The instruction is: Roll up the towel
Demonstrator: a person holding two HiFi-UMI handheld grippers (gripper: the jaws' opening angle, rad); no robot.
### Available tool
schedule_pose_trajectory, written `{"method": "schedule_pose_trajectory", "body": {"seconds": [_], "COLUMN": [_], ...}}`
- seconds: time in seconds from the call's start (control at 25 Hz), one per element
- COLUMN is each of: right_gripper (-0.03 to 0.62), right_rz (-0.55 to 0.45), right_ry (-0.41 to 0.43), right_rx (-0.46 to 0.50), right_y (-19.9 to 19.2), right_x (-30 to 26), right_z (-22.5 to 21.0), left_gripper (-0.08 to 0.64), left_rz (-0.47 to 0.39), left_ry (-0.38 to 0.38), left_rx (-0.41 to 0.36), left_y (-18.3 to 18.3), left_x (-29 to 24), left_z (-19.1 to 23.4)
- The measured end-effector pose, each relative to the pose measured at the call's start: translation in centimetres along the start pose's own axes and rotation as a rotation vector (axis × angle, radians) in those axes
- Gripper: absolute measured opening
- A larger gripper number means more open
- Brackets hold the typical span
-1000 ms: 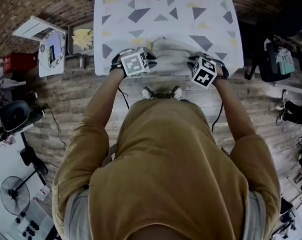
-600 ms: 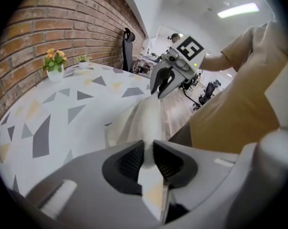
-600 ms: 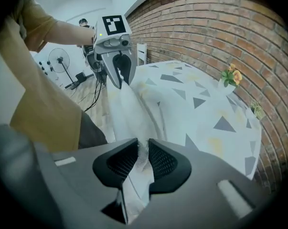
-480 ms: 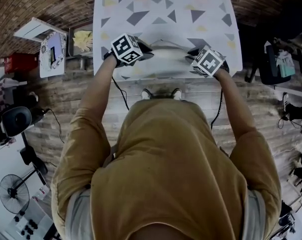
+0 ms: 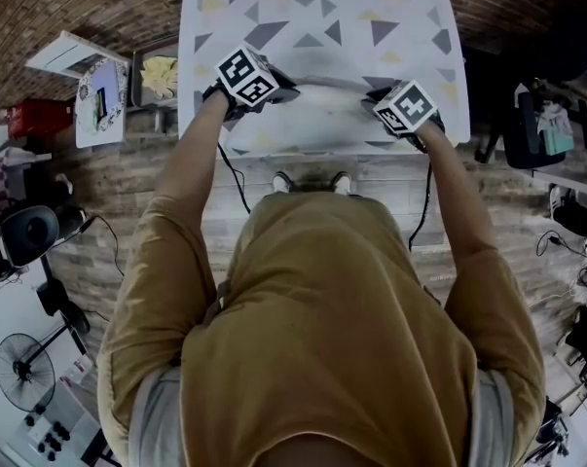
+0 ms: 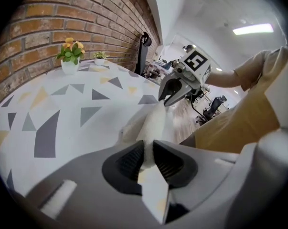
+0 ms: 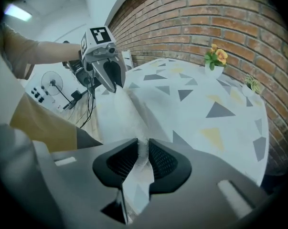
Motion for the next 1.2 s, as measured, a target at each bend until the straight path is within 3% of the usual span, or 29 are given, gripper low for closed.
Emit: {"method": "schedule_pose_trajectory", "body": {"seconds": [0.16,0.48,1.08,1.2], "right_gripper": [0.074,0.075,0.083,0.092], "right_rz": [-0.022,-0.012,0.003,0.006], "right_ry": [-0.014,-0.066,-0.188,-0.219], "right_rx": [-0.048,-0.041,-0.021,-0.030], "right_y": [-0.2,0.0,-0.7,-0.9], "right_x": [-0.2,-0.8,-2.0,-2.2], "right_z": [-0.7,-1.8,-1.7,-1.9], "left_gripper": [0.124,0.126,0.129,0.167], "left_rz": [-0.012,-0.048,-0.075,-0.085], "left_ry": [0.040,0.111,0.252,0.292], "left_rx": [0.031,0.057,0.009,-0.008], "left_y": [0.5,0.4,-0.1,-0.2], "left_x": [-0.2,-0.7,-1.6,-1.6], "left_z": [1.2,1.8,2.0,2.0]}}
Point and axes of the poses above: the fingertips, and each gripper's own axes: x backward along the fingers, z to its left, y out of its top, the point moved 8 cm from there along x, backward along the fingers, and after that the axes turned 2 degrees about -z, right-handed, at the moved point
